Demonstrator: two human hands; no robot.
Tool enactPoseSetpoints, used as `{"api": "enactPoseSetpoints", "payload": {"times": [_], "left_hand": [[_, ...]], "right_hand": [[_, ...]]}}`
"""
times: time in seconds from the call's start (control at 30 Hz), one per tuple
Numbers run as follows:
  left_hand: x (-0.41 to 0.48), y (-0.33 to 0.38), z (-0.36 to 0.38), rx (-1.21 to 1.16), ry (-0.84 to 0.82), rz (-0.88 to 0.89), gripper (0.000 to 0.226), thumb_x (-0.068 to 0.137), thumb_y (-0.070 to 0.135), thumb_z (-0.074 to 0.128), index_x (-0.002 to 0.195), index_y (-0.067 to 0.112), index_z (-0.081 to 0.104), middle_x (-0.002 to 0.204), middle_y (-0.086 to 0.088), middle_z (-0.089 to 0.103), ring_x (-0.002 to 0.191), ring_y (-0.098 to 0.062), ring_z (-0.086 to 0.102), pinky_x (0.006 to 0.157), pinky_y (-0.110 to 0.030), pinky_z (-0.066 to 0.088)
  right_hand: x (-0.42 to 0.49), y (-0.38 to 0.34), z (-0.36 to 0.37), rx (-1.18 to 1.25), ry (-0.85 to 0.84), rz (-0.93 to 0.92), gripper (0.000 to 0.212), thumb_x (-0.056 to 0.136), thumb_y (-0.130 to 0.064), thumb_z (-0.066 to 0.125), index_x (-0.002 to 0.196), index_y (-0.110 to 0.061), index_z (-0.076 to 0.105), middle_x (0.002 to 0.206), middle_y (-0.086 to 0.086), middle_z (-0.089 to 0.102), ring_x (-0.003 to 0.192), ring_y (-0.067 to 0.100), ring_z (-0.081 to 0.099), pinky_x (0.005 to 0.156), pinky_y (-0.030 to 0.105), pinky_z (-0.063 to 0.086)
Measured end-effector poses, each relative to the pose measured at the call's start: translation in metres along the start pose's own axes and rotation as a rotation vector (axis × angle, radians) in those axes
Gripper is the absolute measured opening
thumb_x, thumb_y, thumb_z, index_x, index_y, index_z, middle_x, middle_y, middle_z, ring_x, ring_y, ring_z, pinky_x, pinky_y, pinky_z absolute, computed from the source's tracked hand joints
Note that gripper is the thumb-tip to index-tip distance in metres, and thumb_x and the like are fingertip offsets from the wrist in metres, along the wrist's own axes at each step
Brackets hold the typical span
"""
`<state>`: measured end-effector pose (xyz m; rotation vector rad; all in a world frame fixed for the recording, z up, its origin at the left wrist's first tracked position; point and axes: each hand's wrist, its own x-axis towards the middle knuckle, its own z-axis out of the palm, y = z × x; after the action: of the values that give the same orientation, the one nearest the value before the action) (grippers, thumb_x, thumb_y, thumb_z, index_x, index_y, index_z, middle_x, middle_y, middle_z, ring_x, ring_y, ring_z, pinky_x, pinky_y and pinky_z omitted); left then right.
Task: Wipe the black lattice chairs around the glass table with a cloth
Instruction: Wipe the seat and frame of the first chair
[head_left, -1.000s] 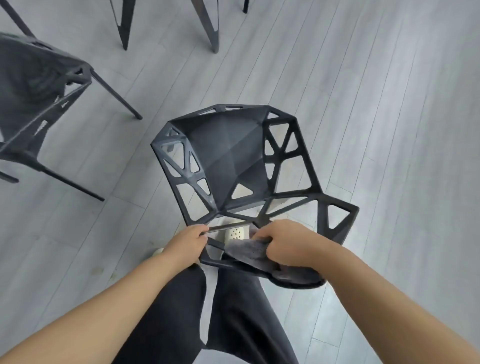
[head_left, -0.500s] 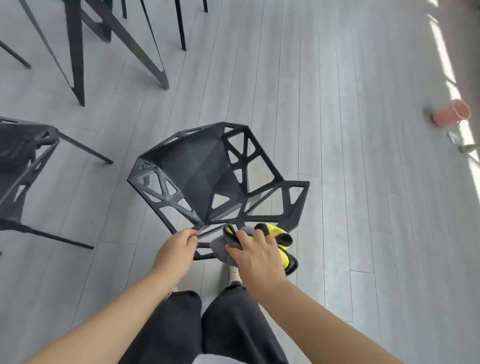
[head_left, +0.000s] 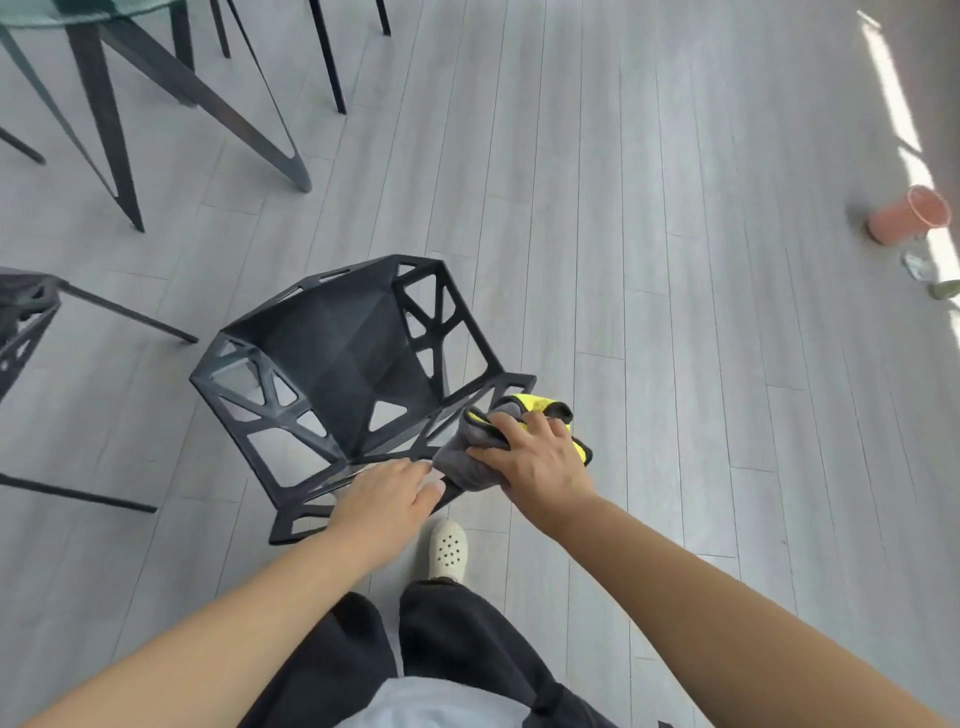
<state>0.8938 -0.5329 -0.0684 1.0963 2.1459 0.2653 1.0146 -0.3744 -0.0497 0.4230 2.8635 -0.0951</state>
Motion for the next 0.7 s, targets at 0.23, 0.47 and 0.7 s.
{"api": "enactPoseSetpoints", "payload": {"times": [0.23, 0.47, 0.7], "left_hand": [[0.003, 0.010, 0.019, 0.093, -0.113, -0.102, 0.104, 0.067, 0.079, -0.012, 0.139, 0.025, 0.039, 0.133, 0.008, 0.051, 0.124, -0.012, 0.044, 0.102, -0.030, 0.032], [0.008, 0.013, 0.016, 0.018, -0.192, -0.145, 0.057, 0.096, 0.055, 0.021, 0.145, 0.029, 0.030, 0.151, 0.009, 0.030, 0.142, -0.007, 0.015, 0.113, -0.028, 0.017], [0.012, 0.006, 0.018, -0.007, -0.245, -0.184, 0.100, 0.061, 0.079, -0.007, 0.144, 0.035, 0.027, 0.154, 0.009, 0.022, 0.142, -0.011, 0.018, 0.114, -0.032, 0.020]], "right_hand": [[0.045, 0.072, 0.004, -0.043, -0.064, 0.083, 0.046, 0.072, -0.026, 0.076, 0.112, -0.042, 0.059, 0.117, -0.001, 0.051, 0.097, 0.029, 0.048, 0.078, 0.041, 0.043], [0.091, 0.121, 0.015, 0.191, -0.358, 0.290, 0.042, 0.086, -0.030, 0.059, 0.126, -0.040, 0.048, 0.123, 0.000, 0.041, 0.108, 0.027, 0.042, 0.089, 0.038, 0.039], [0.103, 0.118, 0.043, 0.629, -0.457, 0.444, 0.047, 0.091, -0.010, 0.049, 0.134, -0.027, 0.044, 0.124, 0.011, 0.045, 0.106, 0.032, 0.052, 0.085, 0.036, 0.045]]}}
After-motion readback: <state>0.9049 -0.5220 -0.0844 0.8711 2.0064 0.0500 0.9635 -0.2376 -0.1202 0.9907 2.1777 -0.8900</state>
